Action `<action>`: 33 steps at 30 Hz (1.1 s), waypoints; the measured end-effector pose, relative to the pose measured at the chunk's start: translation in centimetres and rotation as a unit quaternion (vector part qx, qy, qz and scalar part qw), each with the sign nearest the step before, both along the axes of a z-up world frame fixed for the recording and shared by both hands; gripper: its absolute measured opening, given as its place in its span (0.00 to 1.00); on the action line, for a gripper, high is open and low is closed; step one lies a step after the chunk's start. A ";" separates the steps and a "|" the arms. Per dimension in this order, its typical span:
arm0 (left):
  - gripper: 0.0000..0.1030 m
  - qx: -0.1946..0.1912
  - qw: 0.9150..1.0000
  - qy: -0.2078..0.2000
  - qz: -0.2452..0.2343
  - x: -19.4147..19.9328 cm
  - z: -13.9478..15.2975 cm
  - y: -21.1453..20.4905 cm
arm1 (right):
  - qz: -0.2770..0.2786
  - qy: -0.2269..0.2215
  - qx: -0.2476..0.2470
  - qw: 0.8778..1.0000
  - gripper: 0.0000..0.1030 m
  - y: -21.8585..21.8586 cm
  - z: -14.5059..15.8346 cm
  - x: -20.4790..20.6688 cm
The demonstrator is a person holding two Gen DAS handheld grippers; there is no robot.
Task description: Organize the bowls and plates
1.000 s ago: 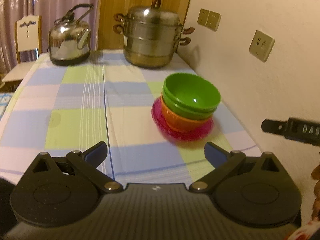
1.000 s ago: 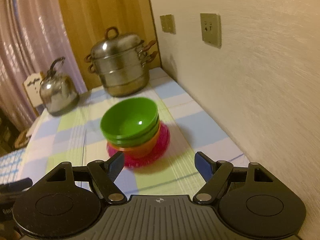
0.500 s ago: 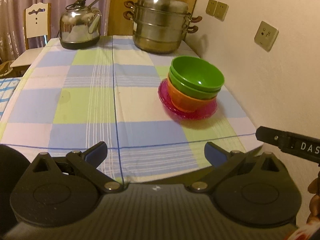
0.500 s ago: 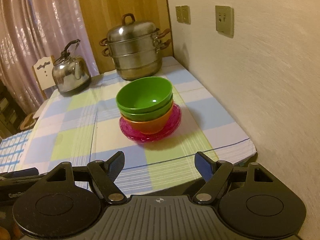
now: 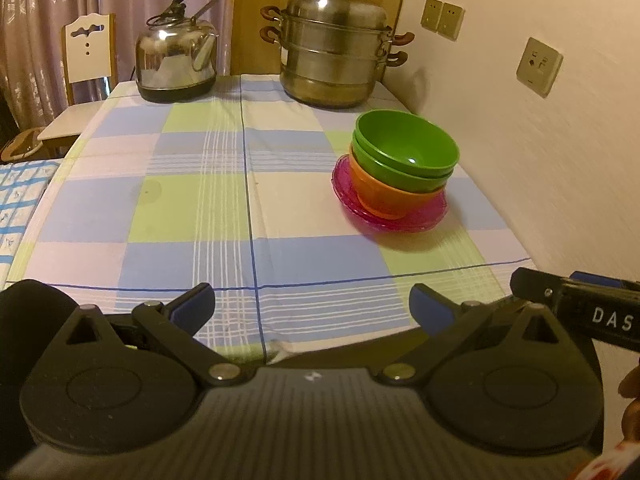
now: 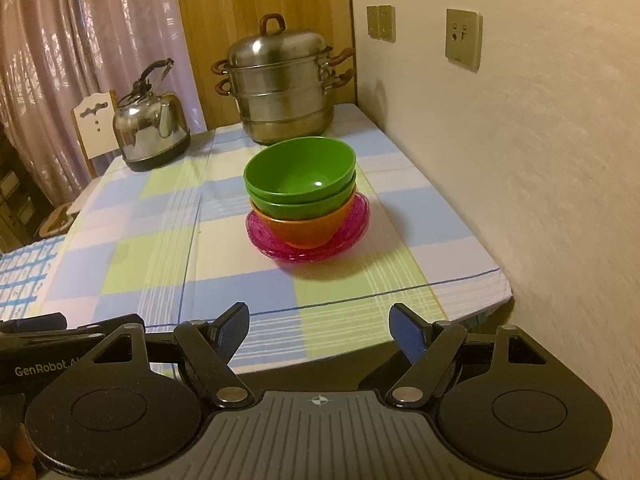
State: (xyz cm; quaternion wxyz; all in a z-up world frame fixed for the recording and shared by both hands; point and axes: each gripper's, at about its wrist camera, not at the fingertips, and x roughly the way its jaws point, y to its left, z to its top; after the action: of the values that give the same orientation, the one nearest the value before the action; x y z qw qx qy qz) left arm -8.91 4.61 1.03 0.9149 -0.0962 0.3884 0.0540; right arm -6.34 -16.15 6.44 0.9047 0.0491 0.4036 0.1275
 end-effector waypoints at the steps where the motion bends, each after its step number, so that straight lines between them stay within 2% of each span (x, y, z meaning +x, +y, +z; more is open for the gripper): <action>1: 1.00 0.002 1.000 -0.001 0.000 0.0 0.0 0.0 | -0.001 0.000 -0.001 1.000 0.75 0.0 0.0 0.0; 33: 1.00 0.012 1.000 0.001 -0.015 0.1 -0.3 -0.6 | -0.012 0.004 -0.003 1.000 0.75 -0.8 -0.4 0.1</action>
State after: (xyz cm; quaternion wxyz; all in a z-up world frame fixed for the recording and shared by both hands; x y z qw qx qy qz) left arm -8.83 3.96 0.76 0.9165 -0.0789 0.3897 0.0447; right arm -6.19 -16.96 6.04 0.9044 0.0514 0.4074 0.1156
